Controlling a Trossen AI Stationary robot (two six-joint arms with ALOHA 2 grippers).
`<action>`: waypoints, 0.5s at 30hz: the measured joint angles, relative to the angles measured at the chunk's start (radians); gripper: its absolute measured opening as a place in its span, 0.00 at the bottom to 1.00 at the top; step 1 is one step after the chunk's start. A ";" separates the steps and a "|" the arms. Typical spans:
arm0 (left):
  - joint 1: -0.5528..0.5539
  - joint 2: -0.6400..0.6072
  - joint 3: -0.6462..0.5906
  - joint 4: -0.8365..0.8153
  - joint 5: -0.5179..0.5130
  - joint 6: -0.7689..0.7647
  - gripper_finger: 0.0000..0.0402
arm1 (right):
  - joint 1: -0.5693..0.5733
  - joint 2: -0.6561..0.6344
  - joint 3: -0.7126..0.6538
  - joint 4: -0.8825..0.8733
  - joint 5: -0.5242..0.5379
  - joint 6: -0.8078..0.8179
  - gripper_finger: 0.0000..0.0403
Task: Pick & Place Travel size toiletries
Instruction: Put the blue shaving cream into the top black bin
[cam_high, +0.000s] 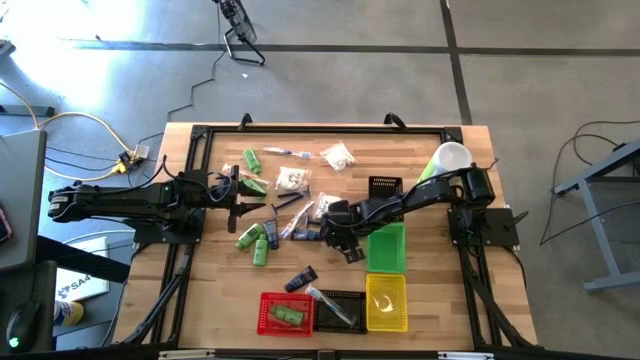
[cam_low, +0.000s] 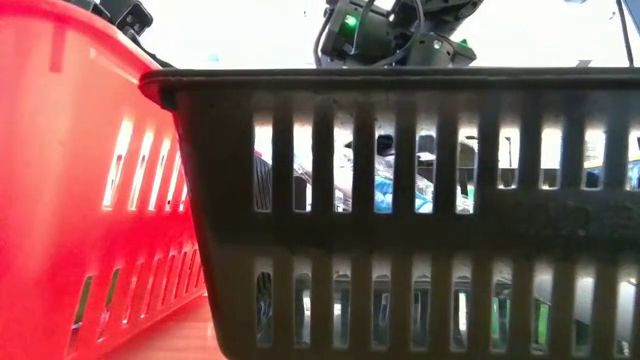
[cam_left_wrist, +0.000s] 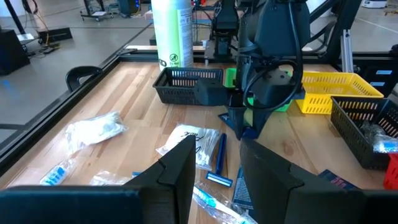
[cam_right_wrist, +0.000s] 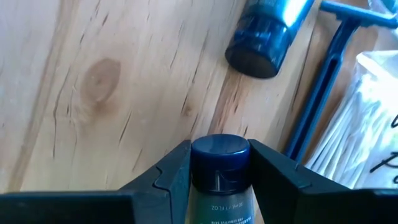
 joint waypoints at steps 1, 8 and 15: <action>0.000 0.000 0.000 0.000 0.000 0.000 0.31 | 0.000 0.000 0.000 0.006 0.001 0.000 0.34; 0.000 0.000 0.000 -0.001 0.000 0.000 0.31 | 0.000 -0.037 -0.001 0.024 0.037 -0.002 0.34; 0.000 0.000 0.000 -0.008 0.000 0.000 0.31 | 0.000 -0.149 0.000 0.044 0.081 0.006 0.33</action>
